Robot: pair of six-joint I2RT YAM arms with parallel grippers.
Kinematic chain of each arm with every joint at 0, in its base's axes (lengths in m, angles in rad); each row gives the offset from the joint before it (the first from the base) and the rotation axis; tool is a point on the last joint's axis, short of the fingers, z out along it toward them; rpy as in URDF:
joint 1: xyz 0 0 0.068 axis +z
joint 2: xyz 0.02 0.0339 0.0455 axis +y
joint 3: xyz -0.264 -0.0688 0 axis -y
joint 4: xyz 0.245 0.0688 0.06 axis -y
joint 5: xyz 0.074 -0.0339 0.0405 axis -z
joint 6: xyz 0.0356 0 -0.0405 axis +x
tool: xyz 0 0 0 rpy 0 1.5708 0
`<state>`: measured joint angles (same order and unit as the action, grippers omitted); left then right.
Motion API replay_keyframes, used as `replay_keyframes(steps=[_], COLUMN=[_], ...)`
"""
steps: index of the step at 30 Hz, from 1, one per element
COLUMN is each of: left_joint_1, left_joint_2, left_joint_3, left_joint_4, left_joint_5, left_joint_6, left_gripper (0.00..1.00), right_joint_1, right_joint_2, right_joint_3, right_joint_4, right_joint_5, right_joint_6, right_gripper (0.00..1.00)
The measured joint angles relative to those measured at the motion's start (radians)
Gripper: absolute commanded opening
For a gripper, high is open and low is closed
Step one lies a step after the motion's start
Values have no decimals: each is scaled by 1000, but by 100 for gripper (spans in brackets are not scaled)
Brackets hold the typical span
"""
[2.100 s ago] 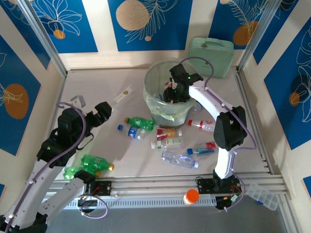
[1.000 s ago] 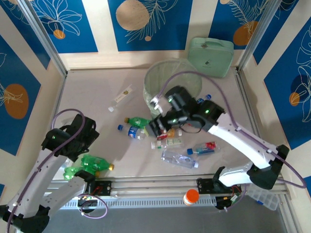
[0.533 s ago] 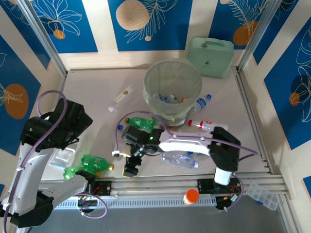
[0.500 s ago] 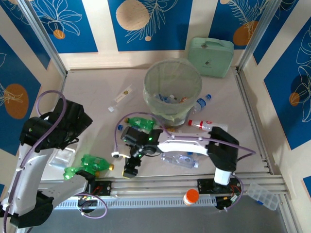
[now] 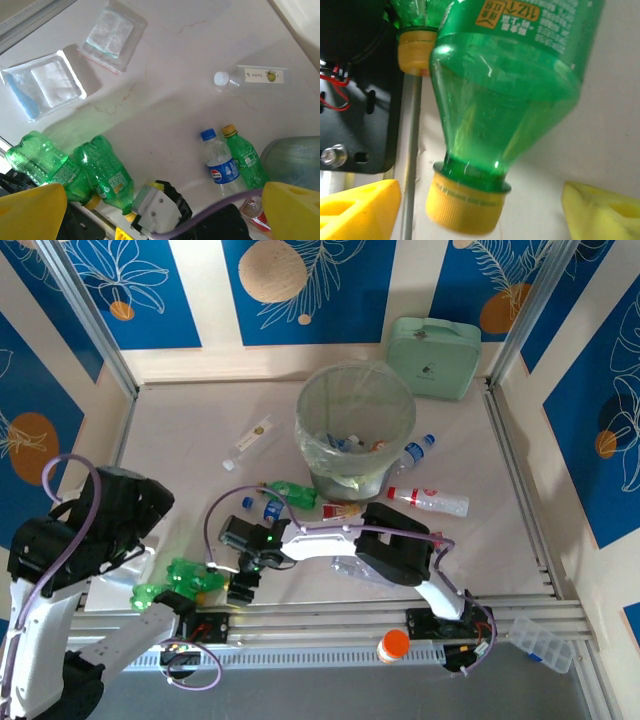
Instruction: Put the plastic bottles in the bin
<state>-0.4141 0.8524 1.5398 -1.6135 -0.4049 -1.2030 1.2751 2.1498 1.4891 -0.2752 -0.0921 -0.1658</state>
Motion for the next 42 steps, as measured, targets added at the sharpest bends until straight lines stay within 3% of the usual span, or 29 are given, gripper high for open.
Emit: replay_keyframes(steps=[3,8,14,18,22,34,42], left_joint_1=[0,0,0,0,1,2,4], left_joint_2=[7,17,13,8,26,40,-65], left_joint_3=[0,0,-3,-26,-31,-9,-277], left_joint_4=[0,0,0,0,3,263,772], left_joint_5=[0,0,-1,4,24,176,465], left_joint_6=[0,0,0,9,53,282,322], left_gripper=[99,99,99,99,99,99,99], right_joint_1=[6,6,-10,-16,-27,-181,-359], right_joint_2=[24,57,70,66,11,-407,-644], right_joint_3=[26,70,80,70,16,-80,-100], right_joint_4=[-2,0,2,11,-1,-150,-242], right_joint_5=[13,13,-8,-24,-29,-3,-92], right_joint_6=[6,16,31,41,43,84,273], right_gripper=[60,52,16,13,2,0,0])
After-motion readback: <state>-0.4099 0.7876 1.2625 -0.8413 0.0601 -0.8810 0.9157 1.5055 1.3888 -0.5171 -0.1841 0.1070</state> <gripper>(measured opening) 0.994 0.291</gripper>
